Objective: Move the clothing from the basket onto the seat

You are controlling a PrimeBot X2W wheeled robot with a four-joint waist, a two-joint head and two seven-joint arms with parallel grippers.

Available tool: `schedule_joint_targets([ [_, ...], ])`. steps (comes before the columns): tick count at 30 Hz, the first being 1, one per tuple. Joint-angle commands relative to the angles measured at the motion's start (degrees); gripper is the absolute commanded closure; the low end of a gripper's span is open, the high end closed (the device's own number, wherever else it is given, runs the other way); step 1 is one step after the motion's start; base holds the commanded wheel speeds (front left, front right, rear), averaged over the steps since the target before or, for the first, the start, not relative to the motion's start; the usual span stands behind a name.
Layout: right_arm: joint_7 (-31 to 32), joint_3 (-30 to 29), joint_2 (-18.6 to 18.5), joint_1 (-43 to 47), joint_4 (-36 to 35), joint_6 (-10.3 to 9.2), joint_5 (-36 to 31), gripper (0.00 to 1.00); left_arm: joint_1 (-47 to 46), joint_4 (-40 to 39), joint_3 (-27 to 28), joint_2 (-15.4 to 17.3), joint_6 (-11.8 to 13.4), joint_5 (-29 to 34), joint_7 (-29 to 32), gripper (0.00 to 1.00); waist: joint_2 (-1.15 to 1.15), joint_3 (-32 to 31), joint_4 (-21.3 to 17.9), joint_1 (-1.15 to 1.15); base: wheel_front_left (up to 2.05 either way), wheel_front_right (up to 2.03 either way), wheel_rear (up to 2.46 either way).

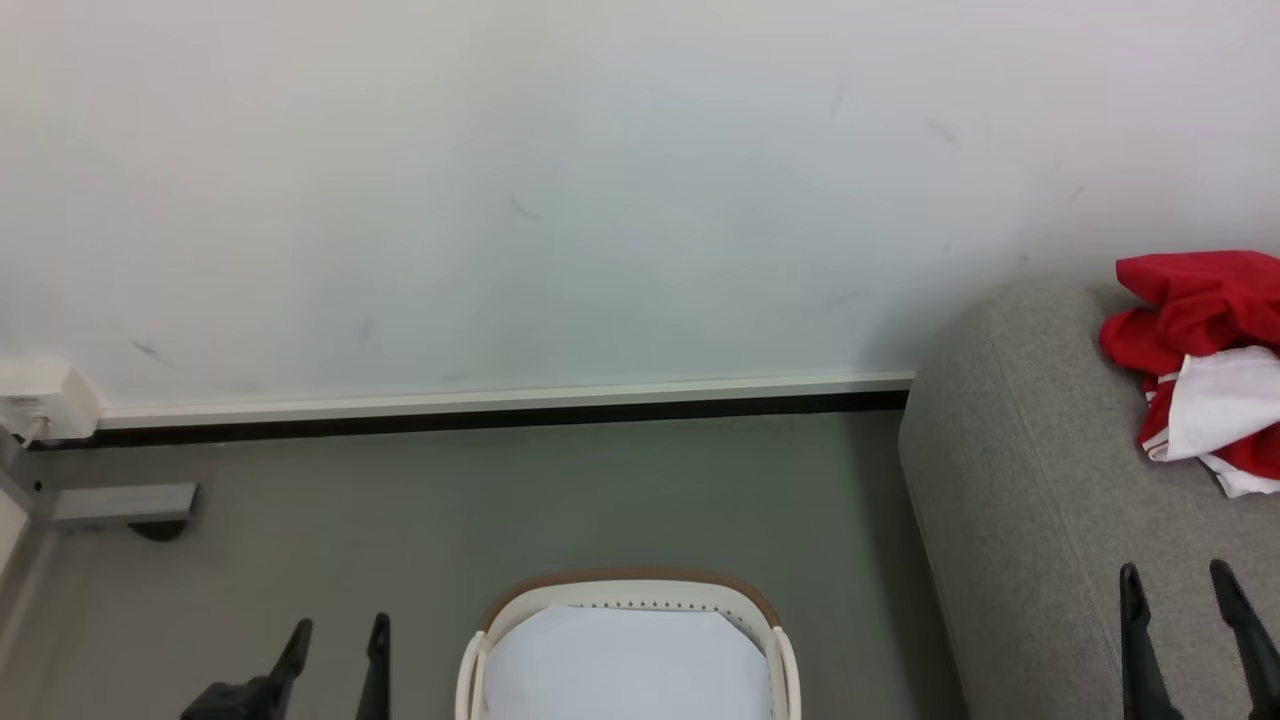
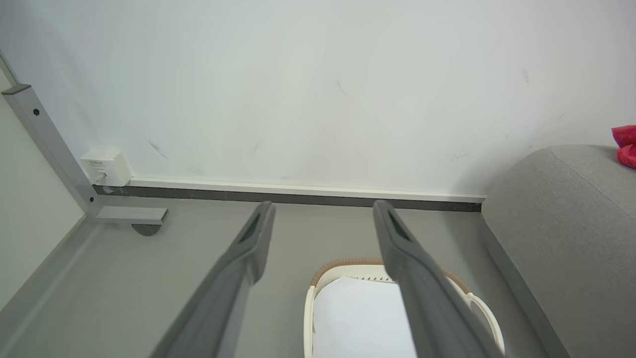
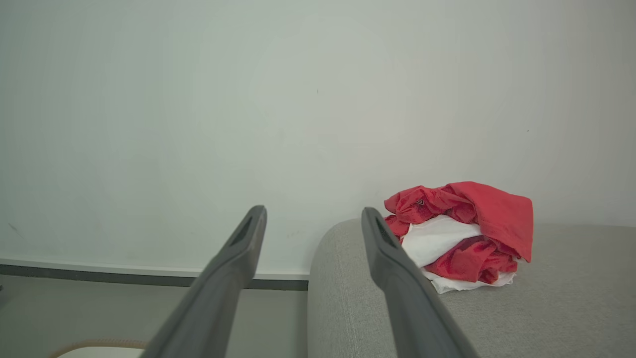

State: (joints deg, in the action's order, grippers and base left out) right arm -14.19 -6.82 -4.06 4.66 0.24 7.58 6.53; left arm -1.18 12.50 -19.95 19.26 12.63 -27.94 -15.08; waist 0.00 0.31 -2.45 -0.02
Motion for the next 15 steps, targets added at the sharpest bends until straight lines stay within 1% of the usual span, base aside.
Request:
schedule_joint_targets([
  [1, -0.46, -0.04, 0.21, 1.80, 0.51, -0.17, -0.68, 0.00, 1.37, -0.28, 1.00, -0.22, -0.20, 1.40, -0.08, 0.00, 0.00, -1.47, 1.25, 0.02, 0.00, 0.00, 0.00],
  [3, -0.57, 0.16, 0.66, 3.05, 1.32, -0.17, -1.20, 0.00, 2.16, -0.82, 2.45, -0.86, -0.27, 2.28, -0.09, 0.00, 0.00, -1.87, 1.58, 0.02, 0.00, 0.00, 0.00],
  [6, -0.93, -0.35, 1.02, 4.39, 3.07, -0.16, -1.47, 0.00, 3.13, -1.84, 4.30, -1.86, -1.11, 4.42, -0.10, 0.00, 0.00, -2.39, 1.88, 0.02, 0.00, 0.00, 0.00],
  [10, -1.00, 0.15, 1.18, 5.23, 5.51, -0.17, -0.12, 0.00, 4.31, -3.08, 6.75, -3.47, -2.63, 6.75, -0.09, 0.00, 0.00, -2.93, 1.73, 0.02, 0.00, 0.00, 0.00],
  [15, -1.01, 0.67, 1.15, 4.96, 6.92, -0.17, 1.27, 0.00, 5.26, -3.13, 8.73, -5.01, -4.46, 8.92, -0.07, 0.00, 0.00, -3.40, 1.21, 0.02, 0.00, 0.00, 0.00],
])
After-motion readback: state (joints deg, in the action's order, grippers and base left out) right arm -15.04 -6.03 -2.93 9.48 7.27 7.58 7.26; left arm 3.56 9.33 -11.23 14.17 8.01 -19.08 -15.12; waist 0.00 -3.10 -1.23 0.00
